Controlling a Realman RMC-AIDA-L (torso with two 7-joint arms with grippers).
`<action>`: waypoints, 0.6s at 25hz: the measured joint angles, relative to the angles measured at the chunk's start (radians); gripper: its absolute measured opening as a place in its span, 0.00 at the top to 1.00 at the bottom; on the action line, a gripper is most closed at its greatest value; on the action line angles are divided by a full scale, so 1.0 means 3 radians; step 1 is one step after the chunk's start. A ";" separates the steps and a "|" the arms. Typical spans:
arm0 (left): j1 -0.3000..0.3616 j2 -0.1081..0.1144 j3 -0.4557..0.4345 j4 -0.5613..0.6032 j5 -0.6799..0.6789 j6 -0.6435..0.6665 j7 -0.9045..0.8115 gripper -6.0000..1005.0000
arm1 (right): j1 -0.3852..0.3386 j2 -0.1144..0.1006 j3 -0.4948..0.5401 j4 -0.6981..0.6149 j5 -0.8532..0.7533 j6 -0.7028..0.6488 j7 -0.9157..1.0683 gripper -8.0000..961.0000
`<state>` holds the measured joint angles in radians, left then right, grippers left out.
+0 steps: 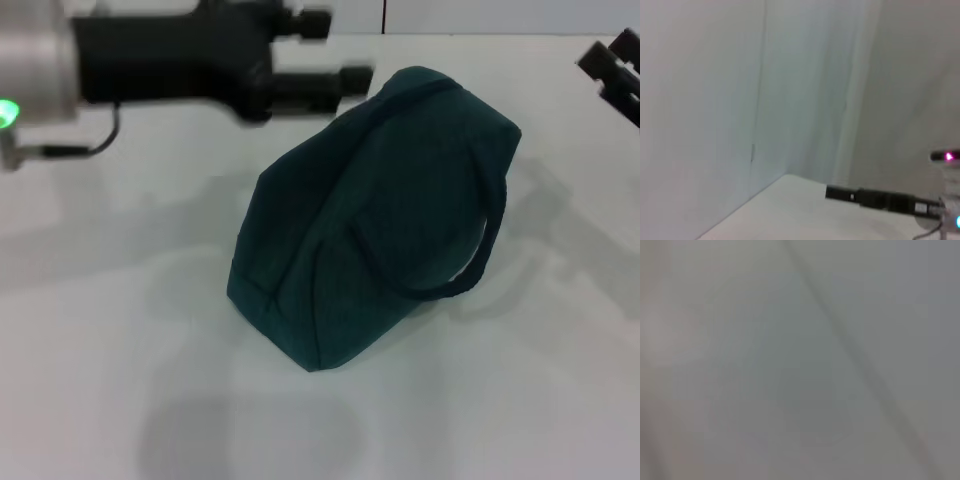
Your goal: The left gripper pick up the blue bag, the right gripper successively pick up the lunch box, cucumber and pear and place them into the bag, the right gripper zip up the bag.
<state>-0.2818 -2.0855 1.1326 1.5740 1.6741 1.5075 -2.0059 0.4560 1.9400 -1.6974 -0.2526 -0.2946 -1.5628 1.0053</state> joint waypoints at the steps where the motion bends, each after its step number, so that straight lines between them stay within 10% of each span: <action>1: 0.0068 0.0000 -0.0009 0.0011 -0.0037 0.0062 0.0075 0.46 | 0.0007 -0.0047 -0.0004 -0.0013 -0.0122 -0.0153 -0.0018 0.09; 8: 0.0761 -0.0012 0.0000 -0.0076 -0.0132 0.0409 0.0873 0.20 | -0.0002 -0.0321 0.0017 -0.0142 -0.1201 -0.1051 -0.0365 0.10; 15: 0.0926 -0.0006 -0.0052 -0.1320 -0.0109 0.0425 0.1814 0.12 | -0.0290 -0.0182 0.0016 -0.0107 -0.1713 -0.0827 -0.0910 0.10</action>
<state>-0.0041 -2.0872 1.1169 1.1779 1.6416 1.6350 -1.4618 0.3690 1.8855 -1.6926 -0.2846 -0.8087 -1.8110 0.7322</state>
